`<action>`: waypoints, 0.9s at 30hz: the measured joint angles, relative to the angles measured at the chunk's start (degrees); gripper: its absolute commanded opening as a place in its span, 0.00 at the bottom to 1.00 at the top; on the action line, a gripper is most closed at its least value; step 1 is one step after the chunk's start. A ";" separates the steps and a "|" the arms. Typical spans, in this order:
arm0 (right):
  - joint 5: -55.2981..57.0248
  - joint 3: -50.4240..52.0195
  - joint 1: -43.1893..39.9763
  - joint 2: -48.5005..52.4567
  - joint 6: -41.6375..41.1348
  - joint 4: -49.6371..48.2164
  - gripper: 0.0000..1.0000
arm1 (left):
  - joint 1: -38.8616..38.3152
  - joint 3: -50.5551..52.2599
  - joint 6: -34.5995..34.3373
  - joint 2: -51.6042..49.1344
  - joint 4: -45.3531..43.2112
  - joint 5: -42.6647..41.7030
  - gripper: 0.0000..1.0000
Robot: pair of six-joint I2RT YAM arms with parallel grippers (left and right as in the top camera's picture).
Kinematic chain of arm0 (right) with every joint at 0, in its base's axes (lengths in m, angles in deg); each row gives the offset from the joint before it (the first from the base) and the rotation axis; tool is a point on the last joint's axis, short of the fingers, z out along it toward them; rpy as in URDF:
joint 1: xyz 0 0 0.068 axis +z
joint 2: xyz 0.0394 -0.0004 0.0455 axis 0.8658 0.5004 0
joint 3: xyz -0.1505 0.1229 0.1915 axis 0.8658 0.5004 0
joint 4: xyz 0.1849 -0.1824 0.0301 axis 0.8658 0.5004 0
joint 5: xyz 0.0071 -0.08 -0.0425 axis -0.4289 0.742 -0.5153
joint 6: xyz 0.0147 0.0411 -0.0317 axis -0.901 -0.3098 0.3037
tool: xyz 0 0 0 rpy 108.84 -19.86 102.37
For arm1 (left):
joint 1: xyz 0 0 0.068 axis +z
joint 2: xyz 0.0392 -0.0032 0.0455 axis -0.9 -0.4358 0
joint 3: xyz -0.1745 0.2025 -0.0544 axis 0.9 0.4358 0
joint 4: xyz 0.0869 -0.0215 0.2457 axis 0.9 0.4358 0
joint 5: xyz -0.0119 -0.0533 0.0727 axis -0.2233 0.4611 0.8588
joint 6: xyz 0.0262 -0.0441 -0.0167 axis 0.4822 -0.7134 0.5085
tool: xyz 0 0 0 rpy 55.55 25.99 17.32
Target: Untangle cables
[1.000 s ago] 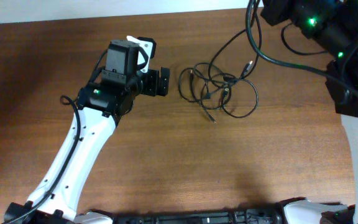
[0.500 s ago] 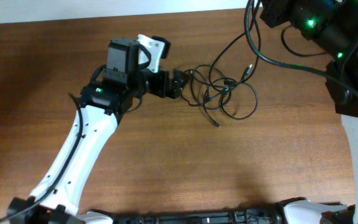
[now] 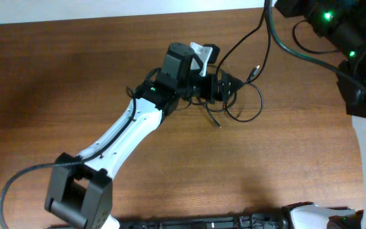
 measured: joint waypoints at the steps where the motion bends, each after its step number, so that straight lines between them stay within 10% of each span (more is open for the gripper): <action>1: -0.07 0.00 -0.15 0.00 -0.57 -0.42 0.04 | -0.04 0.00 -0.68 -0.61 -1.70 1.81 0.99; 15: -1.01 0.02 -2.45 -3.13 -3.67 -6.58 0.04 | 0.22 -0.07 -6.21 -10.62 -9.42 14.21 0.99; 27: -1.55 0.04 -17.25 -6.14 -13.22 -13.35 0.04 | 12.83 -0.22 0.46 -10.58 12.63 13.29 0.99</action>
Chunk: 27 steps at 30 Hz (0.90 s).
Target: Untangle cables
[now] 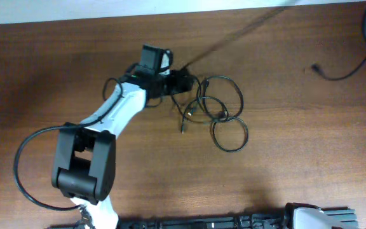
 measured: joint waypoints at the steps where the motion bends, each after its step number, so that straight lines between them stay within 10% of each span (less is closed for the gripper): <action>1: 0.00 0.00 -0.68 -0.09 -0.33 0.04 0.04 | 0.98 0.00 1.22 0.00 1.77 -0.04 0.99; 27: 9.14 -0.37 -29.88 4.72 10.36 45.57 0.04 | 6.43 0.00 13.20 0.00 10.01 0.57 0.99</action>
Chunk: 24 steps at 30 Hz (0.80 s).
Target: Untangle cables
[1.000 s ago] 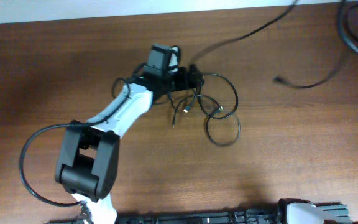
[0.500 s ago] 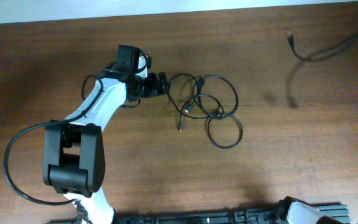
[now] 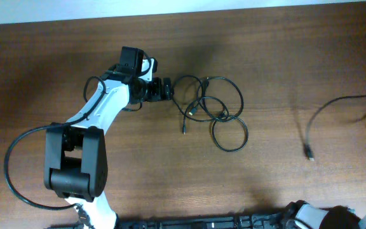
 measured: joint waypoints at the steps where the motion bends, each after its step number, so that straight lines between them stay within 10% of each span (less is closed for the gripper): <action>1: 1.44 0.02 -0.76 0.55 0.24 1.03 0.04 | 0.00 0.00 0.00 0.00 0.00 0.00 0.99; 24: 17.33 0.02 -20.85 17.33 1.46 6.86 0.09 | 0.00 0.00 0.02 0.00 0.44 0.00 0.99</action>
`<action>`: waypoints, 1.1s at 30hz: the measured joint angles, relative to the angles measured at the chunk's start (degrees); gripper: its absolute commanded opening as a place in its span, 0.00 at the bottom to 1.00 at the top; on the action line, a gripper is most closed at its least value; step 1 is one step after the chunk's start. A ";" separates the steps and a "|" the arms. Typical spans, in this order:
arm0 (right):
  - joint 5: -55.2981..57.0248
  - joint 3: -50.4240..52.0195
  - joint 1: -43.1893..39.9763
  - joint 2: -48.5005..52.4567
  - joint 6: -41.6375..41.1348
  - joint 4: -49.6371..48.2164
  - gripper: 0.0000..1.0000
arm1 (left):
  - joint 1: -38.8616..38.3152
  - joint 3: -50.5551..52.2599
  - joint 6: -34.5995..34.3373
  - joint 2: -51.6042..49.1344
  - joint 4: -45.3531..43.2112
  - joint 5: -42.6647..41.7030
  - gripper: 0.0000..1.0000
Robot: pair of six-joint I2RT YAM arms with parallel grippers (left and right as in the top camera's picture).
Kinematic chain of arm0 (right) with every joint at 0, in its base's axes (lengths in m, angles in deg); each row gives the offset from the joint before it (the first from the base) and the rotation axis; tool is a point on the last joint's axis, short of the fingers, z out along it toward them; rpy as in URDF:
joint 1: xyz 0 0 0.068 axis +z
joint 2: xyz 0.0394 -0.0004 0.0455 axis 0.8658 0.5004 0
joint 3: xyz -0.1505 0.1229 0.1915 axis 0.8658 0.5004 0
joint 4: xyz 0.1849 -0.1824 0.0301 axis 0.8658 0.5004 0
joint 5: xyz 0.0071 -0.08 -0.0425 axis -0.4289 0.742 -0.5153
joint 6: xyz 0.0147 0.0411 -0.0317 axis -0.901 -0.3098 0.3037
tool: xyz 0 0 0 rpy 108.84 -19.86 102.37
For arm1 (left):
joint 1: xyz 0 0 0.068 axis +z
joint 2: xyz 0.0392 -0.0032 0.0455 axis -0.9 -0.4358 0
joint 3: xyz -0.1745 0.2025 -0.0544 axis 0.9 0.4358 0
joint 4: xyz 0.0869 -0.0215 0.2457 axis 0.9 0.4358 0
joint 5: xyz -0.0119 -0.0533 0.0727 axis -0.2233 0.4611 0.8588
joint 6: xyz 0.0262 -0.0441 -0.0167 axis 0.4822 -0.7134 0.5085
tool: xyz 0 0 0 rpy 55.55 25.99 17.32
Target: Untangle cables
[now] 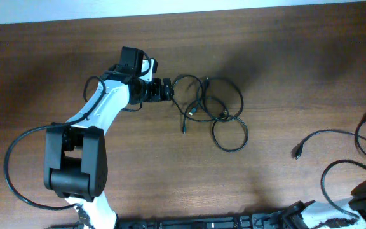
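Note:
A black cable bundle (216, 107) lies in several overlapping loops at the table's middle, with a plug end (183, 130) sticking out low on its left. My left gripper (168, 89) rests just left of the bundle's leftmost loop, with no strand visible between its fingers. A separate black cable (326, 134) lies far right, and its plug (295, 153) points left. Only a dark part of the right arm shows in the bottom right corner. Its fingers are out of view.
The brown wooden table (138, 172) carries everything. The left arm's own black hose (13, 168) loops at the lower left. A white strip (56, 9) runs along the far edge. A dark rail (202, 222) borders the near edge.
The separate cable on the right has shifted down and toward the near right corner, where the right arm now shows. My left gripper and the bundle have not moved.
My left gripper was in the tangle, and a cable ran up to the right arm at the back right. Then a strand stretched taut past it off the top, and the gripper was further left. Then the gripper stood left of the bundle, with one cable separate at the right.

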 measured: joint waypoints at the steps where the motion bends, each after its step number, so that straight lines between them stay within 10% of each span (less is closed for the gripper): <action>1: 0.31 0.00 -0.17 0.83 0.09 0.00 0.12 | 0.00 0.00 0.00 0.00 0.02 0.00 0.99; 7: 0.96 0.00 -0.22 5.16 0.13 -0.04 0.82 | 0.00 0.00 0.00 0.00 0.61 0.00 0.99; 18: -2.91 0.00 0.24 6.75 2.89 0.90 0.91 | 0.00 0.00 0.00 0.00 1.70 0.00 0.99; 33: -23.28 0.00 24.41 6.75 34.47 2.49 0.92 | 0.00 -1.40 5.31 7.85 3.87 0.07 0.99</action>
